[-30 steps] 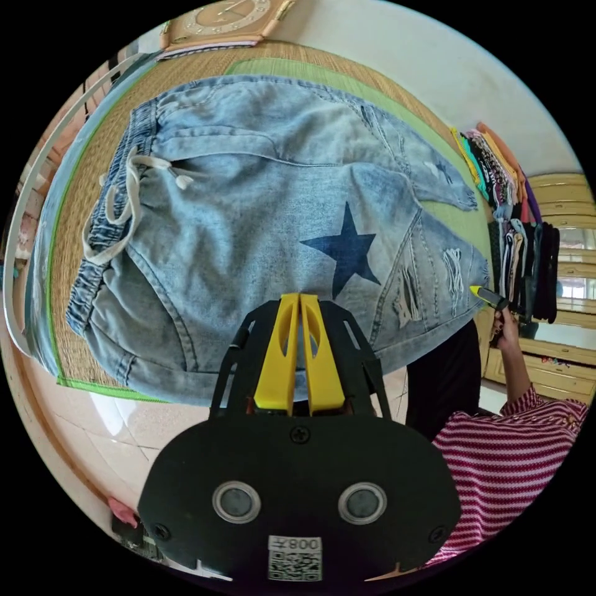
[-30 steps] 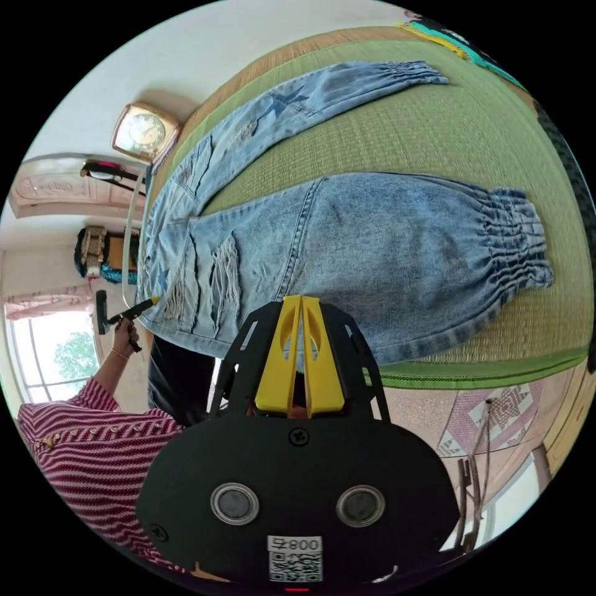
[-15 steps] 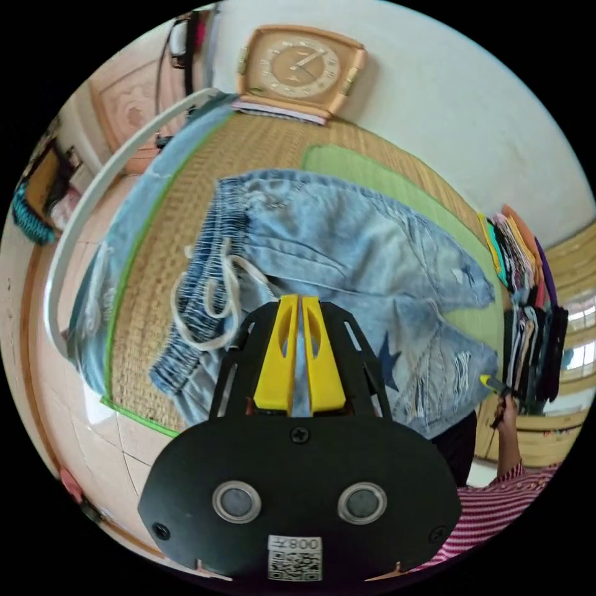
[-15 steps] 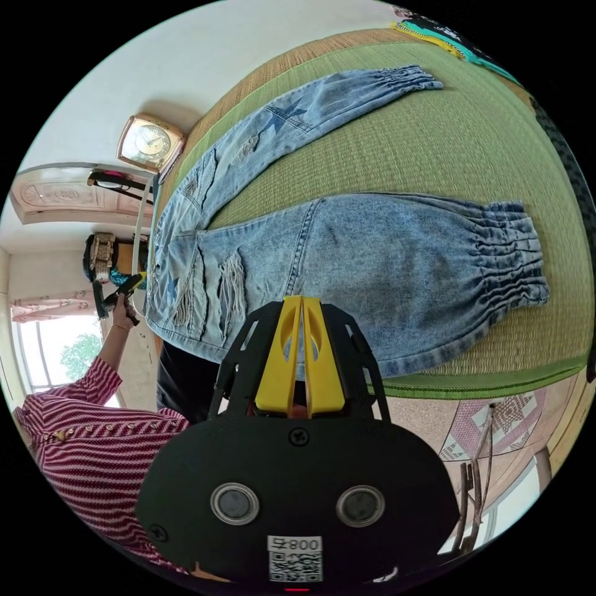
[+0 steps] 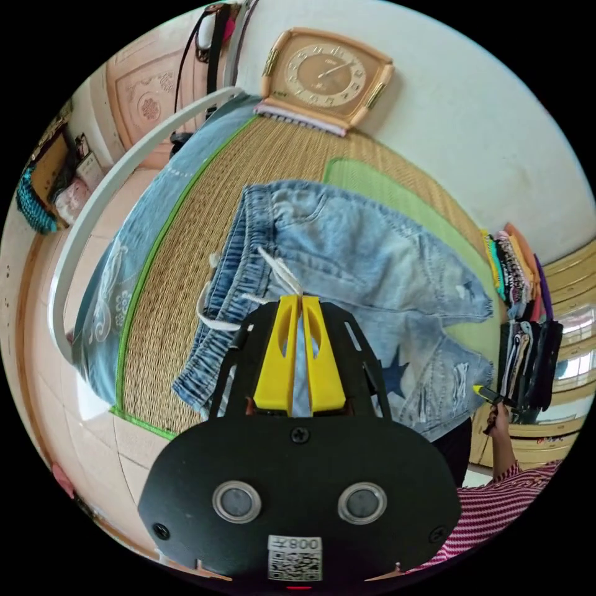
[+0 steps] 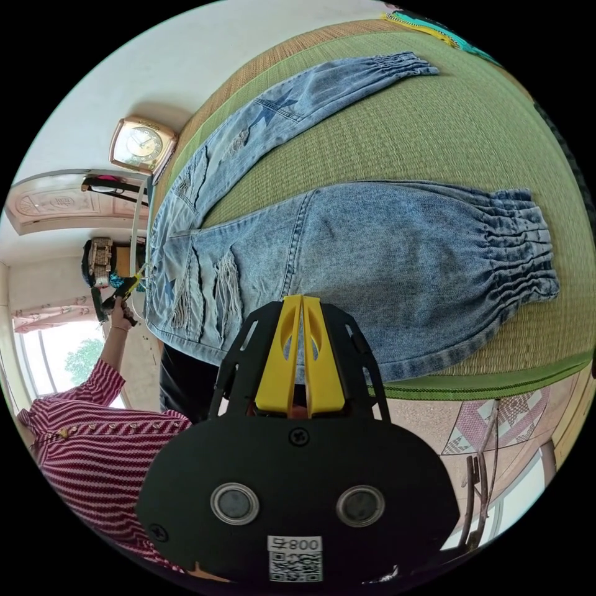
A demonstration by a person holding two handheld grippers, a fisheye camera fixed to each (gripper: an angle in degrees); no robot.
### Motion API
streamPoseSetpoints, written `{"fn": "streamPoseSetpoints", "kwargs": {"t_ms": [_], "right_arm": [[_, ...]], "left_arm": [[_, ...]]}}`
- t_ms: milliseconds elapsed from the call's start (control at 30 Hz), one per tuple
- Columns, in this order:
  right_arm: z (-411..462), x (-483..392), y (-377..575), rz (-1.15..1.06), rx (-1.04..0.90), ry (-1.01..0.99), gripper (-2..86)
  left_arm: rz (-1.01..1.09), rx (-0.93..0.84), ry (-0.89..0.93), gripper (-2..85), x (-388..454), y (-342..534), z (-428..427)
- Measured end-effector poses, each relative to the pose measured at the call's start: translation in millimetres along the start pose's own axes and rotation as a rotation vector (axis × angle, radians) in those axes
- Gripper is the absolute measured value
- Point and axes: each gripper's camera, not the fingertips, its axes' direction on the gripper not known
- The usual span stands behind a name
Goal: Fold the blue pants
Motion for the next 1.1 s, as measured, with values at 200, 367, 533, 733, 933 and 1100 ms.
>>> {"fn": "streamPoseSetpoints", "kwargs": {"t_ms": [200, 367, 533, 733, 933, 1100], "right_arm": [[-2.5, -0.5, 1.9, 0.010, 0.002, -0.003, 0.1], [-4.3, -0.4, 3.7, 0.017, 0.006, -0.006, 0.2], [-4.7, 4.9, 4.1, 0.020, 0.008, -0.031, 0.1], [-4.8, 7.8, 4.7, 0.022, 0.011, -0.045, 0.1], [-3.4, 8.4, 3.3, 0.022, 0.008, -0.048, 0.2], [-0.8, 4.3, 1.9, 0.019, 0.004, -0.029, 0.2]], "left_arm": [[0.056, 0.012, 0.189, 3.5, 8.9, -28.3, -2.4], [0.086, -0.117, 0.133, 7.6, 2.2, -34.3, 15.6], [0.080, -0.107, 0.151, 8.7, -22.8, -10.3, -2.3], [0.176, -0.148, 0.064, 9.6, -17.9, 20.1, -21.3], [-0.012, -0.144, -0.106, 9.5, -45.0, 22.9, -8.8], [-0.131, -0.184, -0.073, 3.7, -51.4, 20.0, 4.0]]}}
